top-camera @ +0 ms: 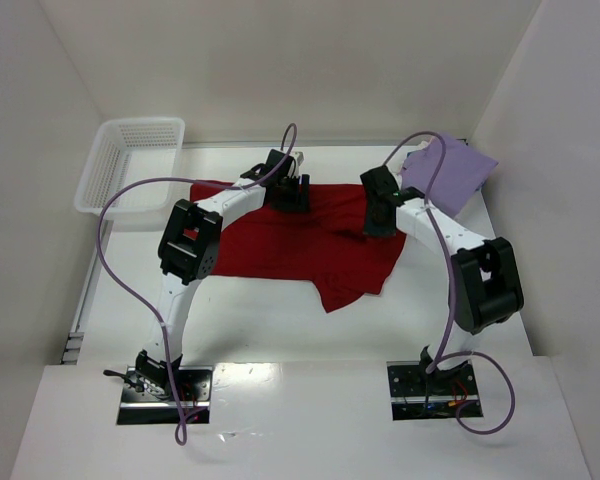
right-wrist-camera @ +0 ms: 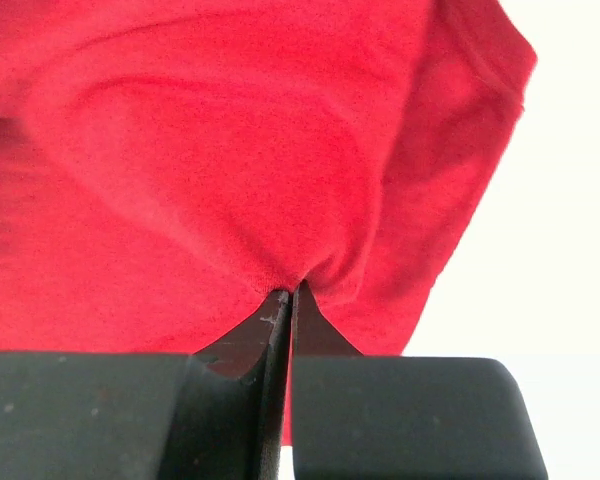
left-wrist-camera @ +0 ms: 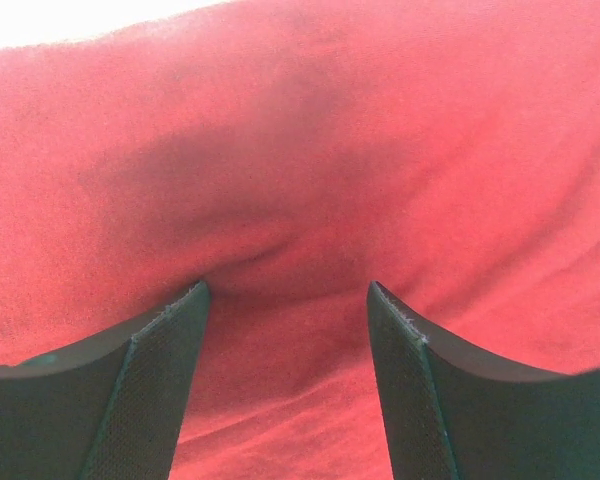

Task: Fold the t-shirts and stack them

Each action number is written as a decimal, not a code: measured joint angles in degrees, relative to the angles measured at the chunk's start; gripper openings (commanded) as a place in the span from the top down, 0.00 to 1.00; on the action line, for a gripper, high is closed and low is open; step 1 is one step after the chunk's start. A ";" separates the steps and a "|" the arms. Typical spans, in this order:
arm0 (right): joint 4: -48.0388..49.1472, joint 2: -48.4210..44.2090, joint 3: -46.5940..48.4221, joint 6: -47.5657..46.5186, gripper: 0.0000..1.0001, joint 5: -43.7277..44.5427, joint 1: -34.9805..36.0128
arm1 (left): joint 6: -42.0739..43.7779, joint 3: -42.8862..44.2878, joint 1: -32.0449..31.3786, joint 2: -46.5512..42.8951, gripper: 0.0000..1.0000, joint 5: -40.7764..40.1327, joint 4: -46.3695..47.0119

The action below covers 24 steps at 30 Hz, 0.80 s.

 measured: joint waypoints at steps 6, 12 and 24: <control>-1.49 -0.02 -0.81 0.72 0.93 3.32 -3.28 | 0.02 0.00 0.00 0.00 0.27 0.00 -0.02; -1.64 -0.02 -1.16 1.33 0.63 4.76 -5.33 | 0.04 0.00 0.00 0.00 0.27 0.00 -0.02; -0.79 -5.84 -3.32 2.21 0.62 -5.66 -3.61 | 0.04 0.00 0.00 0.00 0.27 0.00 -0.02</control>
